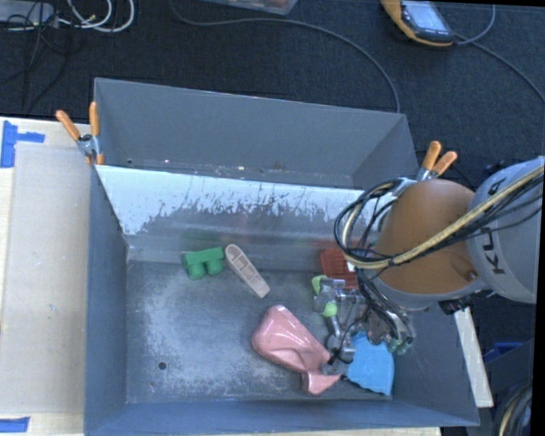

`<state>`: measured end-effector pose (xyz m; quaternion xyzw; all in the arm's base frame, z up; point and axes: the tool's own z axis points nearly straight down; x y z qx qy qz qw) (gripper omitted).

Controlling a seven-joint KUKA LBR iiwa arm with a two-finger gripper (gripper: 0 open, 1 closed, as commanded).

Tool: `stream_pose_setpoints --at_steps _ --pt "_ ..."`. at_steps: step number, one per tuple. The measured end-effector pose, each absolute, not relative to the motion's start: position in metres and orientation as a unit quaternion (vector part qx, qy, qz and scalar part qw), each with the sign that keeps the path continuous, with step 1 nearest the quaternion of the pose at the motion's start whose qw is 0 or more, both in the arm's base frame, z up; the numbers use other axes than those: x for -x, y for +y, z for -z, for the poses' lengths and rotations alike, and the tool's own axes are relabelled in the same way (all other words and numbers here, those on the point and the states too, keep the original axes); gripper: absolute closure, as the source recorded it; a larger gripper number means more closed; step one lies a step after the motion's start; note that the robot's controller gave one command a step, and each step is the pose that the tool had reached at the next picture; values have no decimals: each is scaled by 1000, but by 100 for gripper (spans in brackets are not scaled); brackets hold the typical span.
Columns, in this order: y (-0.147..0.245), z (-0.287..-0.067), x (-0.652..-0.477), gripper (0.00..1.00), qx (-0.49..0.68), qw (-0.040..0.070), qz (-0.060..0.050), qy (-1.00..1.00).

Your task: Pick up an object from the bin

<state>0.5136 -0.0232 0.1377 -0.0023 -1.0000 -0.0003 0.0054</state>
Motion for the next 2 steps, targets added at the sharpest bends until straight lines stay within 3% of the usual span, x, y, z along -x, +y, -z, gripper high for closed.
stream_pose_setpoints --at_steps 1,2 --pt "-23 -142 -515 0 2 1 0 -1000" --pt "-53 -118 -497 0 -35 3 2 -999"
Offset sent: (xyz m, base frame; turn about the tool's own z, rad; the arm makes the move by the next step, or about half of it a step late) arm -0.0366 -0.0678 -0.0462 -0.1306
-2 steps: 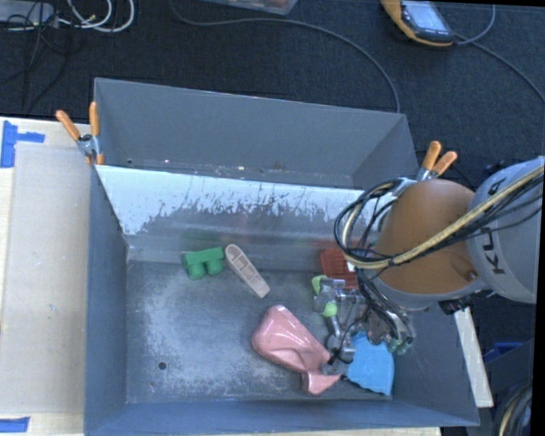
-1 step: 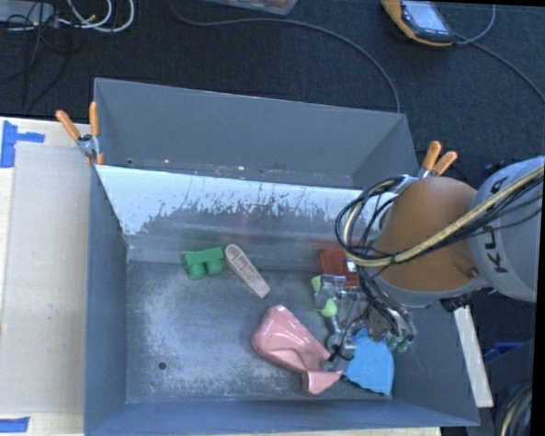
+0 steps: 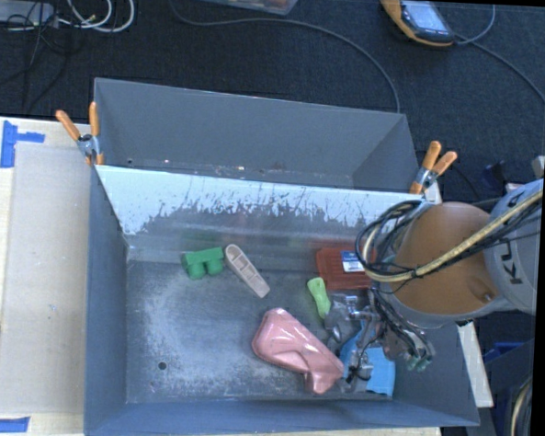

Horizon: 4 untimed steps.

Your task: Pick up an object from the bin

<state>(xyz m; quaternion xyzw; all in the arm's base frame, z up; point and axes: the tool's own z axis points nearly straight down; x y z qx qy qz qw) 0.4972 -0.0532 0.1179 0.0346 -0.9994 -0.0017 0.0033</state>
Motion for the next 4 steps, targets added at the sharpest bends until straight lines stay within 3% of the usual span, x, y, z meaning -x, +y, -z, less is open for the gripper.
stream_pose_setpoints --at_steps 1,2,3,4 --pt "-56 -139 -517 0 -59 5 0 -998" --pt "-75 -196 -532 0 -55 4 3 -998" --pt "-96 -228 -528 0 -44 1 -1 -999" --pt "-82 -214 -547 0 -114 3 2 -993"
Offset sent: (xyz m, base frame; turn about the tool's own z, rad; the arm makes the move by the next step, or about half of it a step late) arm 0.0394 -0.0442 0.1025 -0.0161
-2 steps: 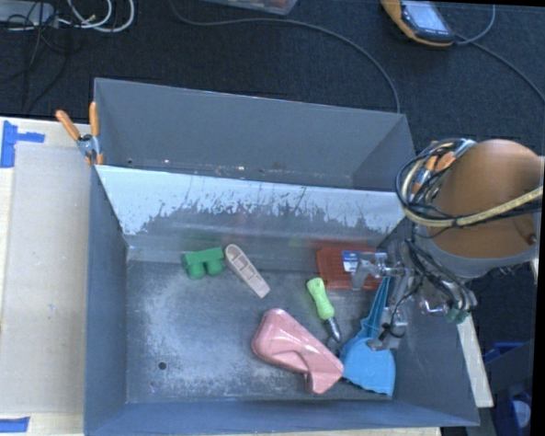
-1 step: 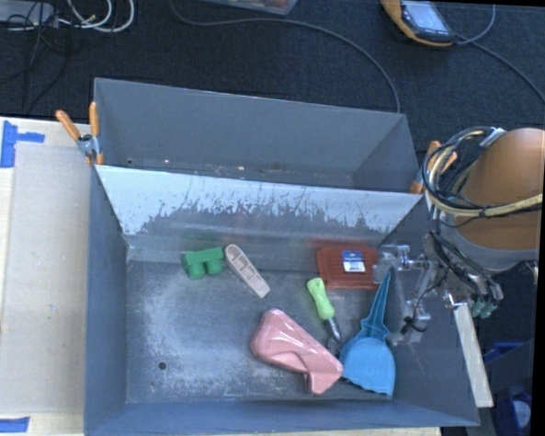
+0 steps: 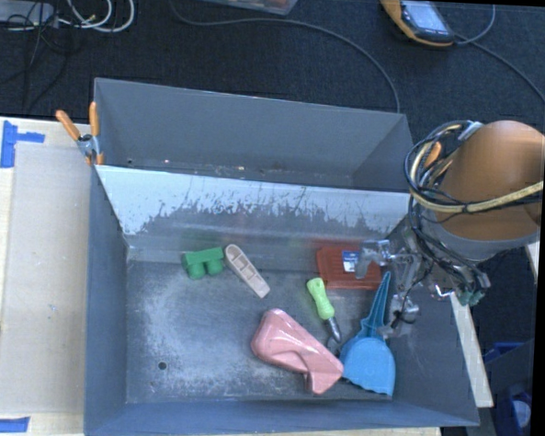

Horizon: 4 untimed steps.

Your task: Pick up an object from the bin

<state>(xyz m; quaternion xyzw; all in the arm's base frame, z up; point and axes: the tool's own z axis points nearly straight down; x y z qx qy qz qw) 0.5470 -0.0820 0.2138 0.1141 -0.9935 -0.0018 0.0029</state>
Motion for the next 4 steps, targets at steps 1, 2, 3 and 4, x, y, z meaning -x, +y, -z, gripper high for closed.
stream_pose_setpoints --at_steps 1,2,3,4 --pt "-74 -151 -517 0 -240 1 1 -971" --pt "-83 -146 -516 0 -253 8 4 -967" --pt "-106 -224 -525 100 -246 1 2 -969" --pt "-106 -224 -525 100 -246 1 2 -969"
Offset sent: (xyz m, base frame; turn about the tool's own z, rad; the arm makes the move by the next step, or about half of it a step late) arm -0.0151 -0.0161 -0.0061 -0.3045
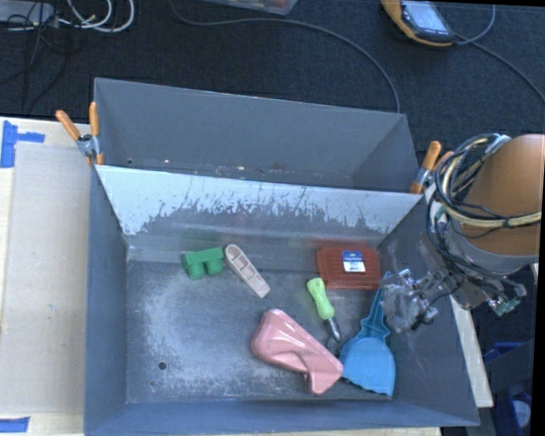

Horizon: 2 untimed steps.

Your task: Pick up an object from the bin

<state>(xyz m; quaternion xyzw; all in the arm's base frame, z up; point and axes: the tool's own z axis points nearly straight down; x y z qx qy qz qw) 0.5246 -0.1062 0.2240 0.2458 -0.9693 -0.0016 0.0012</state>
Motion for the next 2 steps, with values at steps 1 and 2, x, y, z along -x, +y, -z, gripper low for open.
stream_pose_setpoints --at_steps 1,2 --pt "-90 -203 -521 100 -310 -1 -1 -951" --pt "-85 -158 -541 100 -475 -1 1 -880"
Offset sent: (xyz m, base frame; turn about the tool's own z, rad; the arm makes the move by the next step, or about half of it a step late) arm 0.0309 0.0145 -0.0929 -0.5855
